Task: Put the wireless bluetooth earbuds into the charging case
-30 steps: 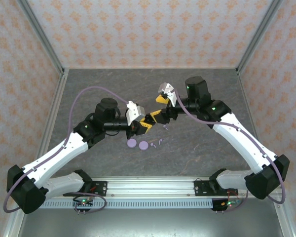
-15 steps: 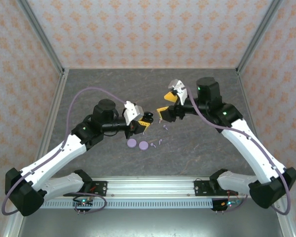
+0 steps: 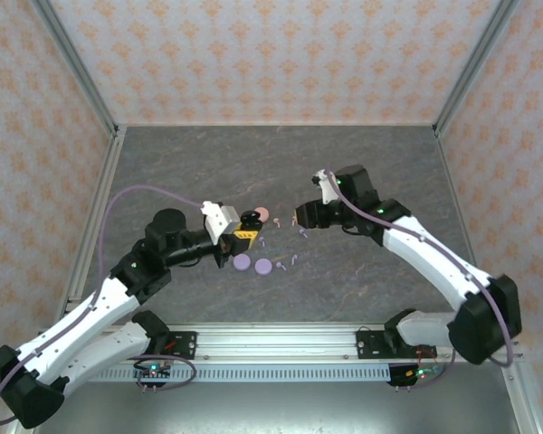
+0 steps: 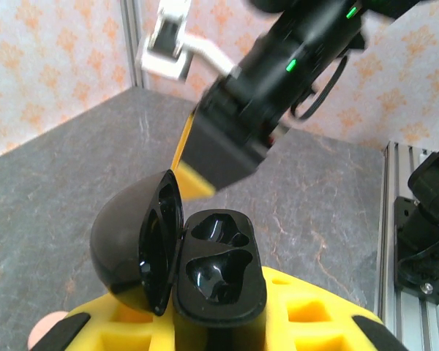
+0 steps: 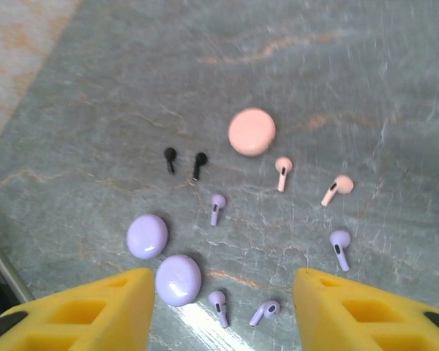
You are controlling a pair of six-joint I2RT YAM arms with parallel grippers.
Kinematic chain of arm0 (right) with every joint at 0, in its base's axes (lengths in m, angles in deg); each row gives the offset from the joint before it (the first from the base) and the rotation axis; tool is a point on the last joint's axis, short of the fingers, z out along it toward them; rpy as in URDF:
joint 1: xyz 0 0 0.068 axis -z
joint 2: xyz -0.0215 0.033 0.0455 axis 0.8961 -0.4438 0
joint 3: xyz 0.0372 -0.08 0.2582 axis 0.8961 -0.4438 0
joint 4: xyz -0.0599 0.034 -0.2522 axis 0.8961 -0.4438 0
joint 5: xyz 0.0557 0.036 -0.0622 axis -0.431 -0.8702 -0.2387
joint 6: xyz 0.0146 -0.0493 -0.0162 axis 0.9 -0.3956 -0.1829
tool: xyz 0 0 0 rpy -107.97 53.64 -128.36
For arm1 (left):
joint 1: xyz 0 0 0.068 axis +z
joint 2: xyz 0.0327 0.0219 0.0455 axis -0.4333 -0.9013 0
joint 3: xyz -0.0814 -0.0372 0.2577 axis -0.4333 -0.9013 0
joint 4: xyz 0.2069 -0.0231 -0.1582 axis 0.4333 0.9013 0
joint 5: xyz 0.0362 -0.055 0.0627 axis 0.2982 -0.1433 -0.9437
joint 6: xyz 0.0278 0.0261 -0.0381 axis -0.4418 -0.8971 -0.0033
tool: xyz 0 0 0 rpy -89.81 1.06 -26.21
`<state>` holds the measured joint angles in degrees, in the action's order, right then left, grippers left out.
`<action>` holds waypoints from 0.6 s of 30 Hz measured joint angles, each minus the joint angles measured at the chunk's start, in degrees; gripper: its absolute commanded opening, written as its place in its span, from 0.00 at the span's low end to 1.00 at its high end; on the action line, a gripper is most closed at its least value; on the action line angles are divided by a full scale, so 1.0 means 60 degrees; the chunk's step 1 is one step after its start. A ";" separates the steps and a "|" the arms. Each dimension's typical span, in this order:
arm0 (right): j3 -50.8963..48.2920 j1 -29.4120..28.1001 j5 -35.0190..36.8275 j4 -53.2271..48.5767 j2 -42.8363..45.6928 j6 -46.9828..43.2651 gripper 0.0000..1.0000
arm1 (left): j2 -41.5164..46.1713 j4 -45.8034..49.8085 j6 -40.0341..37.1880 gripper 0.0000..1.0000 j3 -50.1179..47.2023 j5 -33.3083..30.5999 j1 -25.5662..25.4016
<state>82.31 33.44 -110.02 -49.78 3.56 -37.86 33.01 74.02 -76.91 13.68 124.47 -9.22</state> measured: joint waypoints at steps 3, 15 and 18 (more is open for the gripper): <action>0.0029 -0.0368 0.0146 0.0255 -0.0965 0.0495 0.53 | 0.0259 -0.0044 0.0000 0.00 0.0000 0.0000 0.0000; 0.3847 -0.2222 0.0688 -0.0091 -0.5202 0.1603 0.39 | 0.0976 0.0302 -0.0160 0.00 0.0936 0.0302 0.0000; 0.5140 -0.2634 0.0943 -0.0565 -0.6207 0.1661 0.37 | 0.1333 0.0459 -0.0280 0.00 0.1253 0.0412 0.0000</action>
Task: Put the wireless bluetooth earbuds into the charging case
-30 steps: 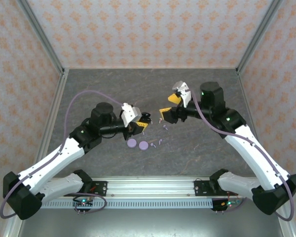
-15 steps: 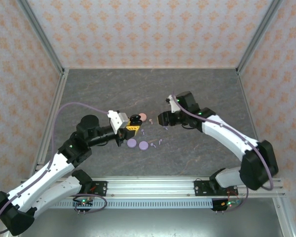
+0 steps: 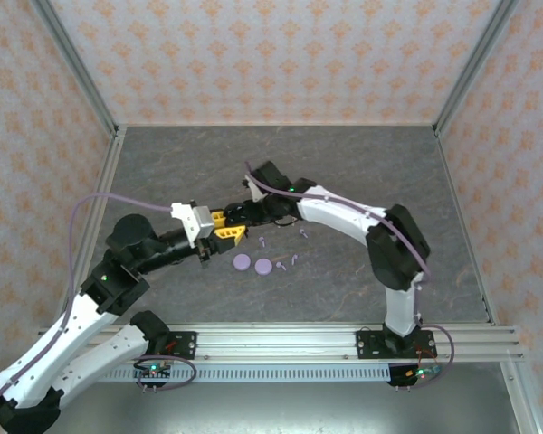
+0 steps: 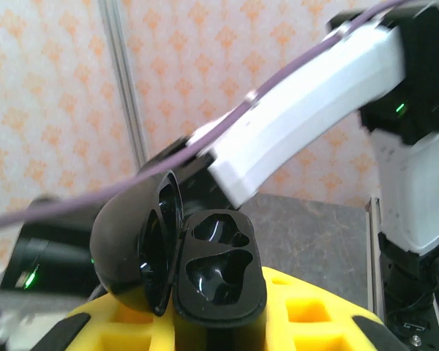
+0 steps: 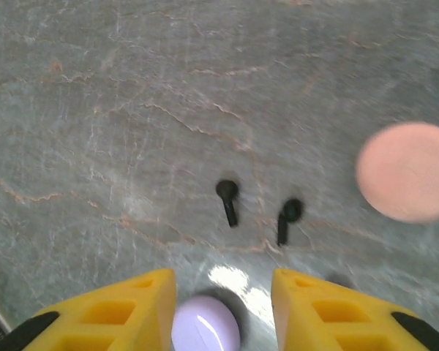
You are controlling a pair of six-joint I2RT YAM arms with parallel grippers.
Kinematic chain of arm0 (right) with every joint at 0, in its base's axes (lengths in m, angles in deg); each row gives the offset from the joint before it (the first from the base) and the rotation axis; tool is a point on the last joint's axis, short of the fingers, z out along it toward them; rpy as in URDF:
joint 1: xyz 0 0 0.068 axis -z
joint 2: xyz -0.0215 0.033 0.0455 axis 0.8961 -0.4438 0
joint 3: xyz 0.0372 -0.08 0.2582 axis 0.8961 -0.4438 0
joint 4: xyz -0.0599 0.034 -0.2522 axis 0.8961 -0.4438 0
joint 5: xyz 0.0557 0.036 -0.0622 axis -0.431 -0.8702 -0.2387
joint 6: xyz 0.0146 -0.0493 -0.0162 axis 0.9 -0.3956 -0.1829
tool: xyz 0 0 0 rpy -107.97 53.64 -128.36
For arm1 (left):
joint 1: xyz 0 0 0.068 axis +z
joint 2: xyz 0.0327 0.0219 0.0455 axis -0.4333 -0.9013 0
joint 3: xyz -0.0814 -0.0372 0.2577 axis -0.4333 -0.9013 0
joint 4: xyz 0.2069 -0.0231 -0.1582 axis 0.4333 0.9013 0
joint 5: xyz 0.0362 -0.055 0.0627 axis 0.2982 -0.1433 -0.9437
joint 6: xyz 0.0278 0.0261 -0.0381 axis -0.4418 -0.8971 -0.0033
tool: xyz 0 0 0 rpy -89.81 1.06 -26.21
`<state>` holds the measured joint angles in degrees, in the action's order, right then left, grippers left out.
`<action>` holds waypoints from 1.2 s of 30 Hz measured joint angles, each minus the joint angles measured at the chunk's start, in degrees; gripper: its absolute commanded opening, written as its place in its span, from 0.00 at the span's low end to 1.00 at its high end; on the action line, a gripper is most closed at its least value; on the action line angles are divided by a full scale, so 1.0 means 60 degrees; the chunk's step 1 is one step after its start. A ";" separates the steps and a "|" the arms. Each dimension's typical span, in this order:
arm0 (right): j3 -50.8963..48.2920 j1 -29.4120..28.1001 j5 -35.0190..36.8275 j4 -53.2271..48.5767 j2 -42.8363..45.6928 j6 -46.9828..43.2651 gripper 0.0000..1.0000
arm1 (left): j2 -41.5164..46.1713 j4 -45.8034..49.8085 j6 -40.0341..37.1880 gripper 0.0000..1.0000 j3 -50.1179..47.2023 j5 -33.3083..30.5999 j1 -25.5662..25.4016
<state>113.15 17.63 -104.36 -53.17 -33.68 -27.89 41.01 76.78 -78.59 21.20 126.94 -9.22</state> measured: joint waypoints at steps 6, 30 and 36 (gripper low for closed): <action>0.2346 -0.0495 0.0619 -0.1268 -0.1847 -0.0117 0.34 | 0.0310 0.0306 -0.0168 0.00 0.0266 0.0135 0.0000; 0.5748 -0.1381 0.2568 -0.4160 -0.4601 -0.0976 0.33 | 0.0310 0.0907 -0.0342 0.00 0.0295 0.0164 0.0000; 0.5752 -0.1388 0.2575 -0.4233 -0.4645 -0.1045 0.30 | 0.0240 0.0907 -0.0346 0.00 0.0295 0.0164 0.0000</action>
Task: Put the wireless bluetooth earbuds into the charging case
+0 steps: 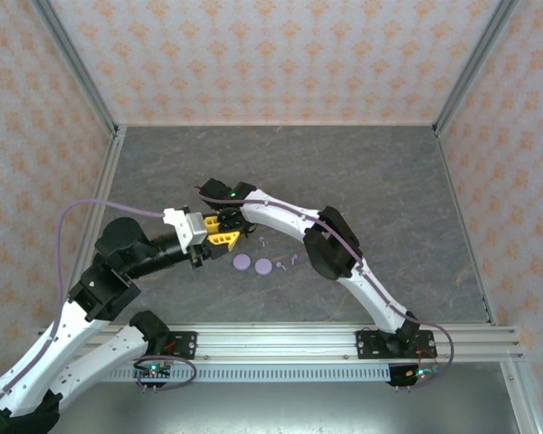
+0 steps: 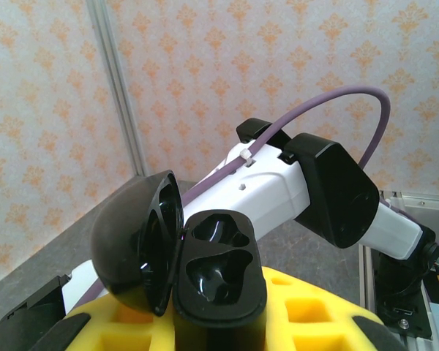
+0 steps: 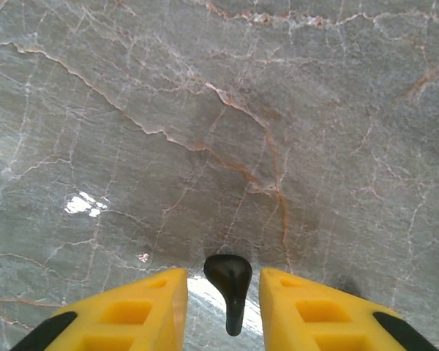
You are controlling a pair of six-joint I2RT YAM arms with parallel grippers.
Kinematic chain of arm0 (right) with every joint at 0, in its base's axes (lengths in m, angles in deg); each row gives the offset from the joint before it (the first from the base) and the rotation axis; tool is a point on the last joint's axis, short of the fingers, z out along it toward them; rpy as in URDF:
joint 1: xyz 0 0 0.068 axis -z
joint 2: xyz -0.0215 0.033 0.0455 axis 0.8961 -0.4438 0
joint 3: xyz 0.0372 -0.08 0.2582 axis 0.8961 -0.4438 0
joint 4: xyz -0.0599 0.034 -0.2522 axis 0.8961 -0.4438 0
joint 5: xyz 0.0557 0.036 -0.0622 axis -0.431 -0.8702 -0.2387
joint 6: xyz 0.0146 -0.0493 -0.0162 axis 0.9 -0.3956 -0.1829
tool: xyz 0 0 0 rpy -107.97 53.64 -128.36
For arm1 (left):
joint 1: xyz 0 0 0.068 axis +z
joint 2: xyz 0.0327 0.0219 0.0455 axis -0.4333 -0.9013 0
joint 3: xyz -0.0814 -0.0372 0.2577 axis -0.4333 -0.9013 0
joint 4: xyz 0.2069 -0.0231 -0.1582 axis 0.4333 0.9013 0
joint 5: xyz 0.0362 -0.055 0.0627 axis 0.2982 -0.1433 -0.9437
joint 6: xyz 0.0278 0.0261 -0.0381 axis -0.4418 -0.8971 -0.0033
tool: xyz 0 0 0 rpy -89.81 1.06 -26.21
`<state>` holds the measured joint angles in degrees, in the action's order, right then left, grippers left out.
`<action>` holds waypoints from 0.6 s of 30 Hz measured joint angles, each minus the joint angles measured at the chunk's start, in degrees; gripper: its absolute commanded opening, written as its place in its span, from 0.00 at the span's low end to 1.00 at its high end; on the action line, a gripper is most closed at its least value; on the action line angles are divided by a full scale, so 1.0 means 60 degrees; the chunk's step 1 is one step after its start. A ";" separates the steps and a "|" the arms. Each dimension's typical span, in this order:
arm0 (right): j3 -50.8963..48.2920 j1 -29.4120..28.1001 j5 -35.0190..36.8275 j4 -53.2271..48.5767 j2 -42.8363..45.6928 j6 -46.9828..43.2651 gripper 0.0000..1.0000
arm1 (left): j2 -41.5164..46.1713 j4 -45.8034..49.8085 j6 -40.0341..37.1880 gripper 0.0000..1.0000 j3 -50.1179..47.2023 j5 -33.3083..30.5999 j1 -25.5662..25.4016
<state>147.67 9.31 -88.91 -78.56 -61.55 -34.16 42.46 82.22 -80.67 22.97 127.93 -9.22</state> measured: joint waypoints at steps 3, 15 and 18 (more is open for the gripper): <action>0.0007 0.0000 0.0007 0.0000 -0.0029 -0.0011 0.28 | -0.0040 0.0004 0.0000 0.00 0.0000 0.0000 0.0000; 0.0171 0.0000 0.0175 -0.0025 -0.0284 -0.0106 0.21 | -0.0062 0.0004 0.0004 0.00 0.0000 0.0000 0.0000; 0.0168 0.0000 0.0178 0.0036 -0.0280 -0.0106 0.20 | -0.0062 0.0004 0.0004 0.00 0.0000 0.0000 0.0000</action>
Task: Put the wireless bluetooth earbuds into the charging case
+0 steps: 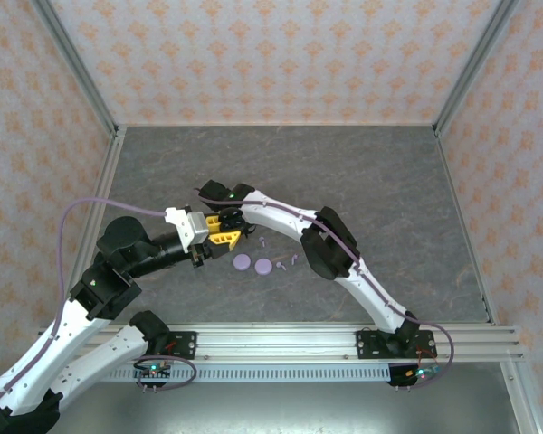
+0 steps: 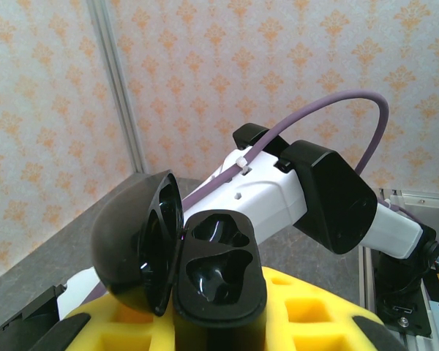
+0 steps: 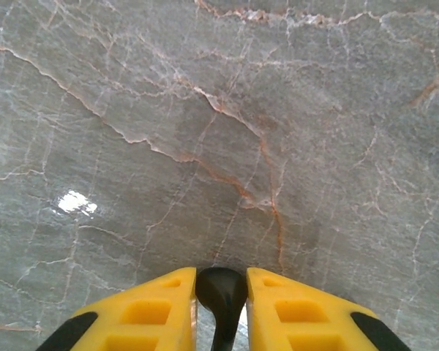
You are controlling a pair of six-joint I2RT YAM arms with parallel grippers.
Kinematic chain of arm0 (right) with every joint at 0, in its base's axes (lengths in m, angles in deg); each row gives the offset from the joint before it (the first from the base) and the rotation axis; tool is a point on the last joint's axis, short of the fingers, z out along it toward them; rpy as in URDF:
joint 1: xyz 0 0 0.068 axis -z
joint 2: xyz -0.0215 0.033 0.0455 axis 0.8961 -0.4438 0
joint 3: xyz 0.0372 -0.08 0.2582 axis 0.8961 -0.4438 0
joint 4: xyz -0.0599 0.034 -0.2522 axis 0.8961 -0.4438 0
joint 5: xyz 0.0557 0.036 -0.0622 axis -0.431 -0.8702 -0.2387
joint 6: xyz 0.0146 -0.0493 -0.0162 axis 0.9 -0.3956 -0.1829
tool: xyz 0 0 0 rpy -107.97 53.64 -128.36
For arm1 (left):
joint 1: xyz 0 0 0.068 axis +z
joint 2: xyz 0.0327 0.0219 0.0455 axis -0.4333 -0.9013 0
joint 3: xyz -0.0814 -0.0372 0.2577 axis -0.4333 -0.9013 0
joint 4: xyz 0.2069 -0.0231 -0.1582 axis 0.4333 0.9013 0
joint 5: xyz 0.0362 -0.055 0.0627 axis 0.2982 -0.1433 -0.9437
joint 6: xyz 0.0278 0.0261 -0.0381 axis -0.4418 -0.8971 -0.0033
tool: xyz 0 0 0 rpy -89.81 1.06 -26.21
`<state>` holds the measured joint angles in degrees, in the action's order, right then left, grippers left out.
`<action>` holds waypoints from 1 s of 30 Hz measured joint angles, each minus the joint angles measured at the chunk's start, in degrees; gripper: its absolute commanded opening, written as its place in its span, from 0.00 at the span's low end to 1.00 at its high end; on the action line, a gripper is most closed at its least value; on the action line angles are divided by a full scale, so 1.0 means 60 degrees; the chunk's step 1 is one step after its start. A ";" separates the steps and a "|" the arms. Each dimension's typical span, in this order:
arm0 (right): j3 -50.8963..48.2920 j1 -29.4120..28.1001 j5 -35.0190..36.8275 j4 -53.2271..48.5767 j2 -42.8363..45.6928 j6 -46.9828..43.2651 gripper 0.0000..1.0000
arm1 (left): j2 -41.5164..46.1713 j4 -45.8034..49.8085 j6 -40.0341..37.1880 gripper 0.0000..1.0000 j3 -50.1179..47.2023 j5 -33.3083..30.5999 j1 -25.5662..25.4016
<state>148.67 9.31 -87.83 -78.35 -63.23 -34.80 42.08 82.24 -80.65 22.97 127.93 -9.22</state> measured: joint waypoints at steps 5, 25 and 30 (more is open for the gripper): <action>-0.0805 0.0004 0.0036 0.0619 0.0455 0.0004 0.19 | 0.0000 0.0000 0.0004 0.00 0.0000 0.0000 0.0000; -1.0043 0.2211 -0.0393 0.6685 1.1256 0.0907 0.17 | -0.0583 -0.1971 0.1224 0.00 -0.1235 -0.0182 0.0000; -1.1180 0.2208 -0.0499 0.7770 1.3599 0.0911 0.17 | -0.1708 -0.2900 0.1643 0.00 -0.1359 -0.0288 0.0000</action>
<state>81.59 22.55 -90.83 -31.73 18.36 -29.33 31.83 64.84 -70.79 14.82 126.20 -9.22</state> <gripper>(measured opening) 0.173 0.208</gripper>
